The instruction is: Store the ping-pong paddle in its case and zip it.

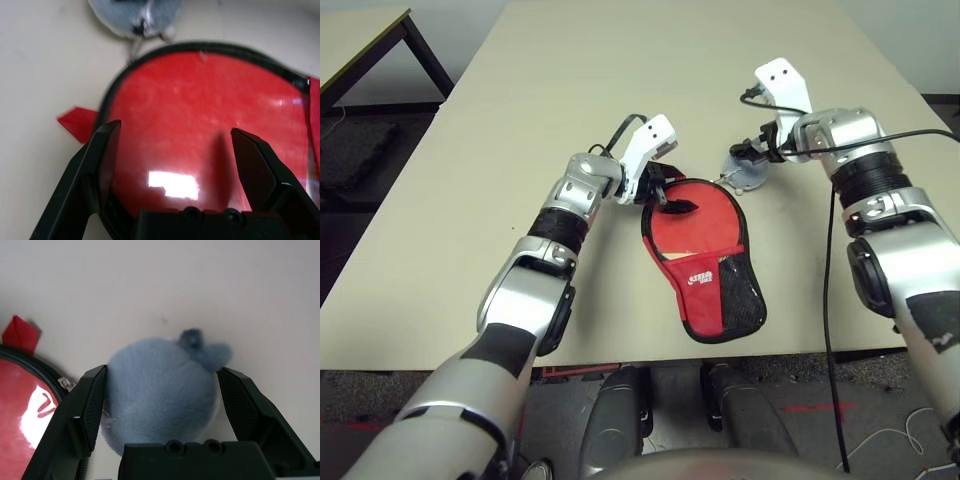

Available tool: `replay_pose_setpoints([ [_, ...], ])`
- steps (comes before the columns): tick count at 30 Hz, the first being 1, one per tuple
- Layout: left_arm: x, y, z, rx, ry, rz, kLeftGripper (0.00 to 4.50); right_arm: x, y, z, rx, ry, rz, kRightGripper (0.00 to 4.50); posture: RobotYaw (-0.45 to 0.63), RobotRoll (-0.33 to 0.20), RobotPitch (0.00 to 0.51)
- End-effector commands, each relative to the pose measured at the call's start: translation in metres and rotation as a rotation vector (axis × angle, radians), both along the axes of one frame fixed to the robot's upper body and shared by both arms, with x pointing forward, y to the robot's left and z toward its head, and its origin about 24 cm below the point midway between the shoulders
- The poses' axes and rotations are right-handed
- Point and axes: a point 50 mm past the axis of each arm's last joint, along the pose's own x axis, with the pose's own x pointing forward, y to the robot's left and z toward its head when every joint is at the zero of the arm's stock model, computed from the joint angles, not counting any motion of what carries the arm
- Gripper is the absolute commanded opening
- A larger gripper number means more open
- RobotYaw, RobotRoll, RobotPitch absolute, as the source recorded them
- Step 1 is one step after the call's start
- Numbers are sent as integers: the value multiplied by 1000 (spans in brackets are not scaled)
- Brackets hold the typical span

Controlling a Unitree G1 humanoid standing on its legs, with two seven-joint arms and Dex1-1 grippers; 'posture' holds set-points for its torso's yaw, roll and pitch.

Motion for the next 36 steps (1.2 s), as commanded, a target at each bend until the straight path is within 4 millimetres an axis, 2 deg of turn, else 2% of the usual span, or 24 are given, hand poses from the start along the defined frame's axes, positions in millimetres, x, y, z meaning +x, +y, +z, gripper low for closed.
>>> replay_pose_setpoints([
  [1, -2, 0, -8, 49, 13, 4, 4477, 1, -3, -10, -22, 25, -21, 4500, -60, 0, 79],
  [4, -3, -1, -11, 63, 17, 9, 4477, 1, -5, -17, -42, 35, -30, 4500, -55, 0, 79],
  [5, -3, -1, -12, 67, 19, 11, 4493, 1, -5, -18, -45, 36, -34, 4332, -55, 0, 79],
  [7, -3, -1, -13, 76, 20, 17, 4500, 1, -6, -19, -54, 33, -38, 3902, -51, 0, 81],
  [10, -1, -1, -15, 91, 26, 46, 4500, 2, -6, -18, -62, 14, -42, 2931, -48, 0, 82],
  [18, 2, -2, -29, 131, 79, 146, 4500, 4, -4, -20, -47, -20, -48, 853, -58, 0, 88],
  [21, 0, -11, -32, 90, 130, 137, 4500, 3, -2, -23, -41, -15, -45, 335, -65, 0, 92],
  [30, 1, -37, -15, 34, 109, 15, 4500, 2, 3, -29, -25, 1, -42, 210, -77, 0, 97],
  [36, 0, -33, -37, 108, 197, 83, 4500, 2, 5, -31, -18, 5, -41, 210, -85, 0, 98],
])
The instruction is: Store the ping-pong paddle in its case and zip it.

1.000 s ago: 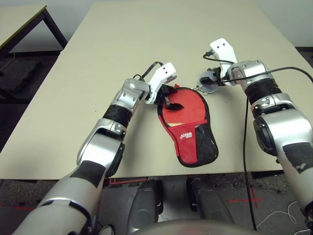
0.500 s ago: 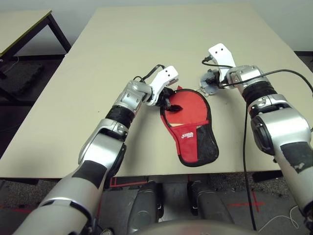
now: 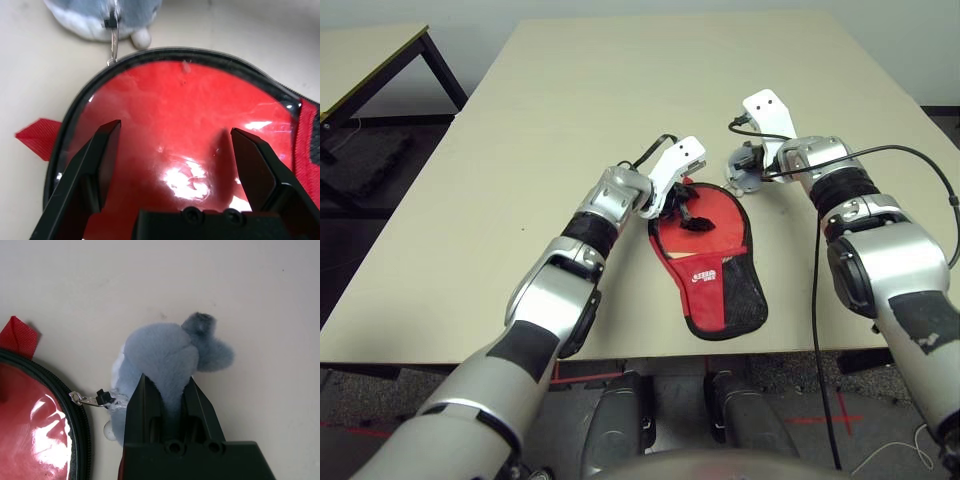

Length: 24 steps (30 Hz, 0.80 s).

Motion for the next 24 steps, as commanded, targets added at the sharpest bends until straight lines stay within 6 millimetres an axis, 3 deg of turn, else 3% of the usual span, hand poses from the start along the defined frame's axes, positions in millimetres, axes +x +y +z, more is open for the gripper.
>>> replay_pose_setpoints([
  [1, -4, 8, -25, 91, 90, 61, 4500, -2, 0, -11, 4, 29, -9, 210, -88, 0, 99],
  [12, -8, 22, -53, 219, 132, 173, 4500, -3, -4, -15, 7, 28, -29, 209, -96, 0, 104],
  [24, -9, 22, -55, 197, 152, 193, 4500, -12, -45, -24, -77, 54, -92, 204, -107, 0, 110],
])
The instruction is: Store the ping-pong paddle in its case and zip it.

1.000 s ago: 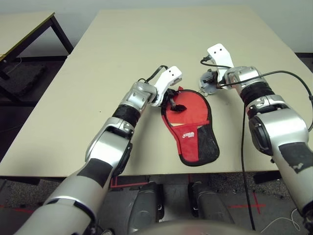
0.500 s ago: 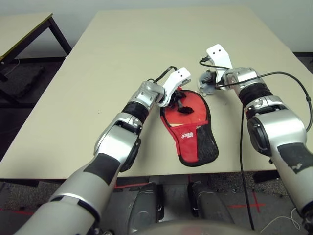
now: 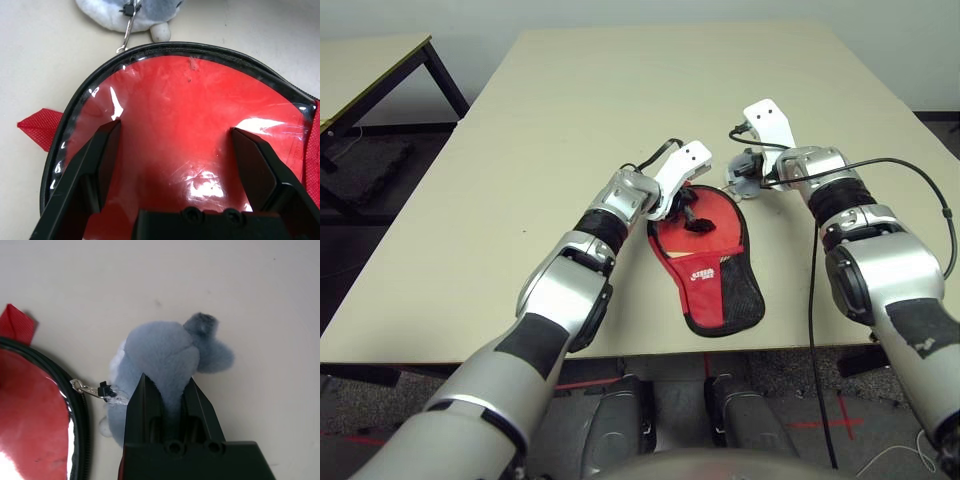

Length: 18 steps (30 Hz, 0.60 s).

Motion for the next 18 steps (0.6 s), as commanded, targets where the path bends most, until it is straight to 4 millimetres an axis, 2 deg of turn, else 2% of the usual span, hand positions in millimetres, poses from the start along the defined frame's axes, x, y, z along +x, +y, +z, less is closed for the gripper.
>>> replay_pose_setpoints([
  [1, -11, 25, -40, 122, 134, 98, 4500, -9, -34, -7, -80, 56, -64, 204, -113, 0, 113],
  [10, -12, 25, -43, 117, 141, 104, 4500, -41, -67, 3, -138, 93, -49, 200, -122, 0, 120],
  [14, -12, 28, -43, 117, 137, 112, 4500, -75, -73, 16, -173, 143, 24, 197, -128, 0, 120],
  [18, -11, 28, -44, 117, 132, 116, 4500, -108, -69, 22, -178, 212, 112, 192, -136, 0, 119],
])
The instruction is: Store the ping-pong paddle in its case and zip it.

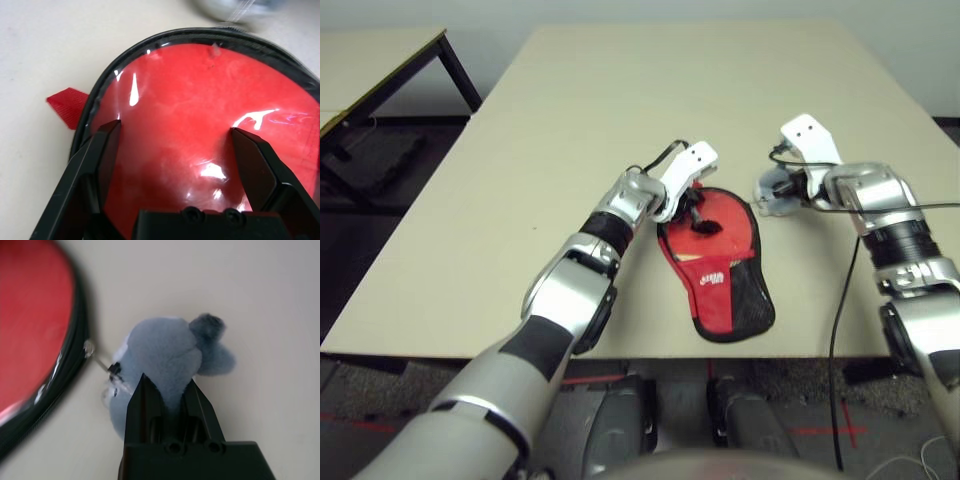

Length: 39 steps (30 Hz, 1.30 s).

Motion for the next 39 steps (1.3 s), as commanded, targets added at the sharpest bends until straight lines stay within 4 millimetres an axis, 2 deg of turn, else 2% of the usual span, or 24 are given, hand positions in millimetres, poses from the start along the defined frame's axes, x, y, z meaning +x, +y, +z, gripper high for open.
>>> replay_pose_setpoints([
  [1, -10, 33, -44, 146, 134, 122, 4500, -29, -10, 9, -40, 68, -9, 189, -140, 0, 120],
  [11, -11, 30, -46, 143, 131, 114, 4500, -99, -5, 8, -88, 240, 151, 172, -164, 0, 124],
  [20, -11, 27, -45, 135, 128, 110, 4500, -139, -2, -2, -86, 376, 210, 93, -186, 0, 136],
  [23, -12, 25, -46, 136, 127, 99, 4500, -141, -4, -7, -80, 378, 201, 79, -198, 0, 140],
  [26, -12, 16, -42, 113, 114, 53, 4500, -130, -6, -13, -82, 332, 167, 79, -203, 0, 143],
  [30, -12, -4, -23, 75, 74, -97, 4500, -114, -6, -16, -96, 270, 144, 68, -203, 0, 146],
  [33, -10, -11, -7, 71, 42, -173, 4500, -106, -3, -16, -92, 249, 145, 63, -200, 0, 146],
  [36, -7, -15, 15, 70, -6, -258, 4500, -98, 1, -16, -87, 228, 153, 61, -195, 0, 150],
  [39, -9, -15, 24, 84, -25, -319, 4500, -92, 5, -16, -81, 218, 157, 61, -192, 0, 151],
])
